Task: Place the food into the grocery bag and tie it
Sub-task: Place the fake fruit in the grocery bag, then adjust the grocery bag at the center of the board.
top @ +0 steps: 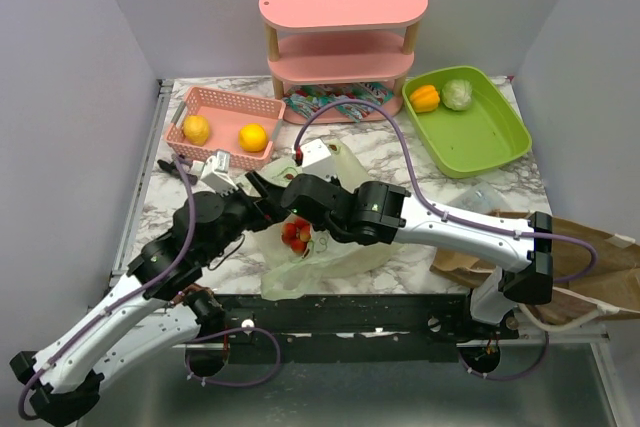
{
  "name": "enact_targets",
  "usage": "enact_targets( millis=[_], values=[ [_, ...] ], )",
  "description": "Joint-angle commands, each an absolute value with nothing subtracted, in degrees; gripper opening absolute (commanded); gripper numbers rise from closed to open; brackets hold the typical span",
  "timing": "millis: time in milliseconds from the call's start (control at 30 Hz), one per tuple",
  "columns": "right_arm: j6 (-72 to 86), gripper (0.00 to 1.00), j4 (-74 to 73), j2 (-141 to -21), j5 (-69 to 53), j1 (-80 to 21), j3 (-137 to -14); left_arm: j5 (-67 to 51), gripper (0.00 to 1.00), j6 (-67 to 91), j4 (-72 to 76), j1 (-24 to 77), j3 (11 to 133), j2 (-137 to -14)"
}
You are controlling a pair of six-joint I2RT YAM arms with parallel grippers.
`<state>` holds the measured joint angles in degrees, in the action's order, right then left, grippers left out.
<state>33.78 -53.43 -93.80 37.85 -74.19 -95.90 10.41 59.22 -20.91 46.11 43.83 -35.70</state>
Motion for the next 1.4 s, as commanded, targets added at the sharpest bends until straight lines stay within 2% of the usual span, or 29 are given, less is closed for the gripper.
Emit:
enact_targets(
  millis=[0,133,267,367,633,767,1000,1133,1267,1367],
  values=[
    [32.67,0.01,-51.5,-92.2,39.55,-74.35,-94.71,13.17,0.86,50.46,-37.1,46.98,48.98,-31.94],
    [32.35,0.01,-51.58,-92.02,39.59,-74.35,-94.83,15.76,0.9,42.24,-49.12,47.08,54.52,-34.55],
    [32.04,0.01,-51.67,-91.85,39.53,-74.29,-94.92,20.37,0.92,39.62,-55.22,47.09,54.09,-34.56],
    [31.92,0.01,-52.19,-91.85,39.47,-74.33,-95.05,20.81,0.98,36.61,-54.95,46.95,52.71,-32.97],
    [32.06,0.01,-53.1,-91.25,39.45,-74.35,-95.12,23.8,0.99,30.68,-54.95,44.84,52.87,-36.81],
    [32.18,0.01,-53.29,-91.14,39.31,-74.34,-94.93,21.22,0.97,26.73,-51.43,39.43,51.8,-37.43],
    [32.35,0.01,-53.46,-91.31,39.62,-74.29,-94.84,10.63,0.74,21.2,-43.59,28.56,49.77,-39.91],
    [32.33,0.01,-54.11,-92.08,40.65,-74.29,-94.9,6.77,0.59,20.33,-38.69,26.73,49.6,-42.92],
    [32.88,0.01,-54.93,-92.9,42.0,-74.09,-95.45,4.91,0.35,20.19,-36.28,25.95,49.49,-47.08],
    [32.53,0.01,-54.44,-92.9,42.74,-73.55,-94.78,4.21,0.06,20.77,-35.72,25.32,49.72,-48.2]
  ],
)
